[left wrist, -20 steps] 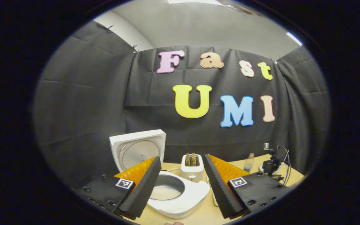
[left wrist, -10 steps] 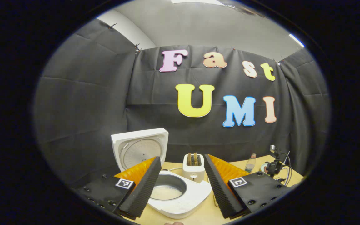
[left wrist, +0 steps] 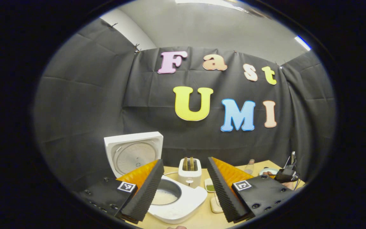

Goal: Close the left gripper, press the button to open the rice cooker; take a wooden spoon from the chopstick holder with the right hand, scoop a spoonful of rice and pour it into the rice cooker, then put the wooden spoon back into the chopstick holder.

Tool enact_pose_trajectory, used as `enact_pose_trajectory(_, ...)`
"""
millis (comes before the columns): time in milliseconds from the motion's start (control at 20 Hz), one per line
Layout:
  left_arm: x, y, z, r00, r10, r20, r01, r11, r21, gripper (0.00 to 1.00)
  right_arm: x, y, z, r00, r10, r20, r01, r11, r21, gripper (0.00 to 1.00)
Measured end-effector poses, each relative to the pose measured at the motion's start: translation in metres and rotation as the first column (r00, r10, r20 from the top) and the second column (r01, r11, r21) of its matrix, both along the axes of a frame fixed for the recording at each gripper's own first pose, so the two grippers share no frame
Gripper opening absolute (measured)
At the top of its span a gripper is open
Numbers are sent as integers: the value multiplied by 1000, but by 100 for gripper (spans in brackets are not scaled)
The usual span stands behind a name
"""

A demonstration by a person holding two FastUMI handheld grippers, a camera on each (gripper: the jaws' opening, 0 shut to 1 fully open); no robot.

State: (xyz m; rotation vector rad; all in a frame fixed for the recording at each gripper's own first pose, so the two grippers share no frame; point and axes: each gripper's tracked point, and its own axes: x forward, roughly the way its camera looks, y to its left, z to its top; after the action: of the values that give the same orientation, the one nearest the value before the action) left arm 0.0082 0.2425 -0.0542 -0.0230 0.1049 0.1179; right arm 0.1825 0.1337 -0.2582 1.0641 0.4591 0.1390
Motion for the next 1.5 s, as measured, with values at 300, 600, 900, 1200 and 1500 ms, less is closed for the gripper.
enact_pose_trajectory(300,5,-17,-3,1000,-27,-1,27,1000,-12,96,-2,-25,42,998,-51,49,44,991,125,10)
enact_pose_trajectory(600,4,-23,-2,999,-33,4,33,999,-19,92,-3,-29,72,995,-76,68,54,960,274,10)
enact_pose_trajectory(900,-7,-15,-8,1000,-22,1,22,1000,-10,93,-2,-3,108,993,-34,113,-4,949,316,10)
enact_pose_trajectory(1200,-16,0,-12,1000,-21,3,21,1000,-22,96,8,44,139,985,50,168,-96,955,280,10)
enact_pose_trajectory(1500,-30,27,-16,1000,0,6,0,999,-35,95,24,98,153,974,136,182,-181,949,259,10)
